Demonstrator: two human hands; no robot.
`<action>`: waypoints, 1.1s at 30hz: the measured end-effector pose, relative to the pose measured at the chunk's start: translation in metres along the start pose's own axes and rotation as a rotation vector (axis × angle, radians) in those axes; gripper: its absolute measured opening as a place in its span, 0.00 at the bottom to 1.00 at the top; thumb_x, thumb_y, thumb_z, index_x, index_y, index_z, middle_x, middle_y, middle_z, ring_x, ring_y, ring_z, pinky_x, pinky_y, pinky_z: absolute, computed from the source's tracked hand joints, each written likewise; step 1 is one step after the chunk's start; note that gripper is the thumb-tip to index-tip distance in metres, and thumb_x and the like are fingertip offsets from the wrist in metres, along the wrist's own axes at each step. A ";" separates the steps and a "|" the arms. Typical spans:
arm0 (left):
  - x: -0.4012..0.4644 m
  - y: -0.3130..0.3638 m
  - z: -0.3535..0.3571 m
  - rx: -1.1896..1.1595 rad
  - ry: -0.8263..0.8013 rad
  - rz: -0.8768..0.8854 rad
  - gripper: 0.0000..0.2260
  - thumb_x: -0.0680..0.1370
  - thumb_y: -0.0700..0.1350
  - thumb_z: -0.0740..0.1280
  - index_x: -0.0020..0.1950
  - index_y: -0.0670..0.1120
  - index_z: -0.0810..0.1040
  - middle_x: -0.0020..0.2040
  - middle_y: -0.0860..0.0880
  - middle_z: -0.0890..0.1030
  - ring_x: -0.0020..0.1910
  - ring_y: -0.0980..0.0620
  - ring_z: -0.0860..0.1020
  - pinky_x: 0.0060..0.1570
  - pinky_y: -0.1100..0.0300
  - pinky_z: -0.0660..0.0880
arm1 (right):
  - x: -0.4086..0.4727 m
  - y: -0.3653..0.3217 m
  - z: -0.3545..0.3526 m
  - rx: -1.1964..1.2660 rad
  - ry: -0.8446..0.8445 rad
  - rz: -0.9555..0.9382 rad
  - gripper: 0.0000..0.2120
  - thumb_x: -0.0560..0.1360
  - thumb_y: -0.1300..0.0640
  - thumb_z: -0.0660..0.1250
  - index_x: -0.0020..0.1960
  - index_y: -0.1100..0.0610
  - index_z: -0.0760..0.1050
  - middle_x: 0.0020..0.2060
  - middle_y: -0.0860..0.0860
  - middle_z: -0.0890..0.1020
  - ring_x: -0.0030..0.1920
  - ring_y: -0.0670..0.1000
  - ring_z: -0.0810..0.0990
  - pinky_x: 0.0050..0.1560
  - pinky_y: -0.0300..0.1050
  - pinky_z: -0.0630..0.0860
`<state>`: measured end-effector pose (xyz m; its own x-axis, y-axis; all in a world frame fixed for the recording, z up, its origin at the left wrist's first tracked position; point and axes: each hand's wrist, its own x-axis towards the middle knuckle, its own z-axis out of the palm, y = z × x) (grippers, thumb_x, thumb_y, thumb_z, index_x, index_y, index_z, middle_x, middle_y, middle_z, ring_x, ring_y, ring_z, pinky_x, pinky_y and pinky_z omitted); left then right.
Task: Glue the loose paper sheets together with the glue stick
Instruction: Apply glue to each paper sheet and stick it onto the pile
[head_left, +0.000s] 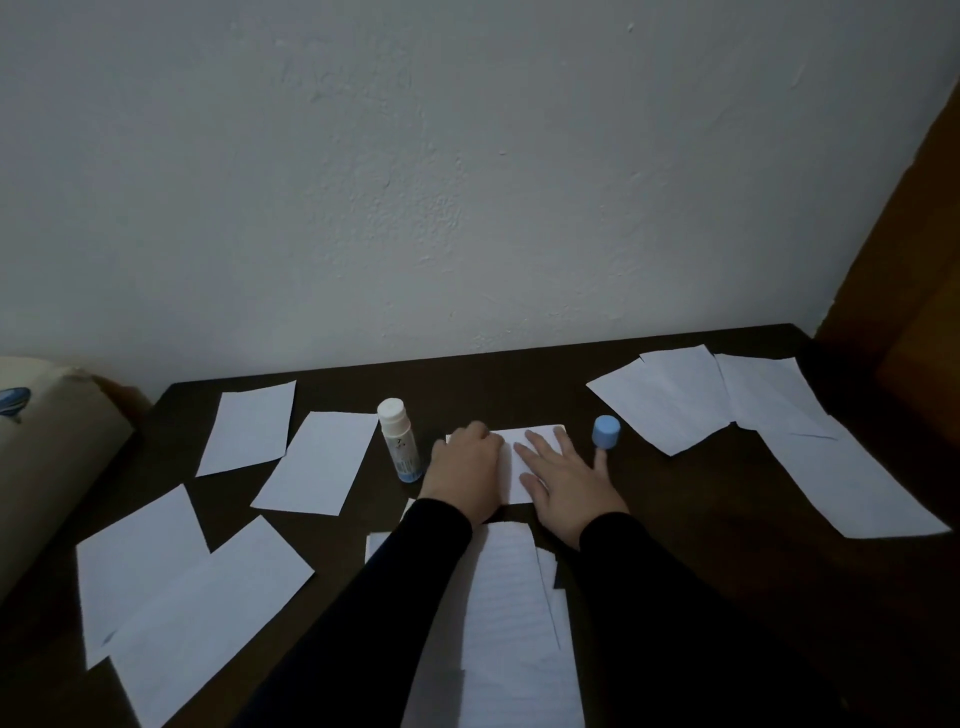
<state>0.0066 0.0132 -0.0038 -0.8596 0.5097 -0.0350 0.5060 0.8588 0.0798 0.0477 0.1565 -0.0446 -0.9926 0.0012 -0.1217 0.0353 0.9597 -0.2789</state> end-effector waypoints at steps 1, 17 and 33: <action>0.001 0.001 0.003 -0.034 0.005 0.007 0.23 0.79 0.48 0.64 0.74 0.48 0.65 0.73 0.47 0.65 0.72 0.47 0.64 0.70 0.46 0.63 | 0.001 0.000 0.000 -0.016 -0.006 0.005 0.23 0.83 0.47 0.45 0.78 0.44 0.50 0.78 0.41 0.48 0.78 0.50 0.41 0.71 0.68 0.39; -0.003 -0.002 0.030 -0.091 -0.136 -0.078 0.24 0.84 0.55 0.44 0.80 0.53 0.47 0.80 0.53 0.45 0.78 0.52 0.44 0.73 0.40 0.45 | 0.008 -0.015 0.002 -0.081 -0.063 0.095 0.26 0.82 0.48 0.46 0.78 0.45 0.42 0.78 0.46 0.41 0.77 0.53 0.37 0.70 0.69 0.38; -0.013 0.004 0.027 -0.058 -0.255 -0.316 0.33 0.82 0.62 0.45 0.79 0.44 0.40 0.79 0.47 0.39 0.78 0.47 0.41 0.75 0.44 0.45 | -0.004 -0.006 -0.003 -0.106 -0.142 0.192 0.36 0.80 0.37 0.49 0.78 0.53 0.37 0.78 0.49 0.37 0.77 0.50 0.36 0.73 0.61 0.39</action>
<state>0.0220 0.0110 -0.0302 -0.9235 0.2236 -0.3117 0.2086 0.9746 0.0812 0.0511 0.1520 -0.0392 -0.9422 0.1542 -0.2974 0.2020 0.9697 -0.1372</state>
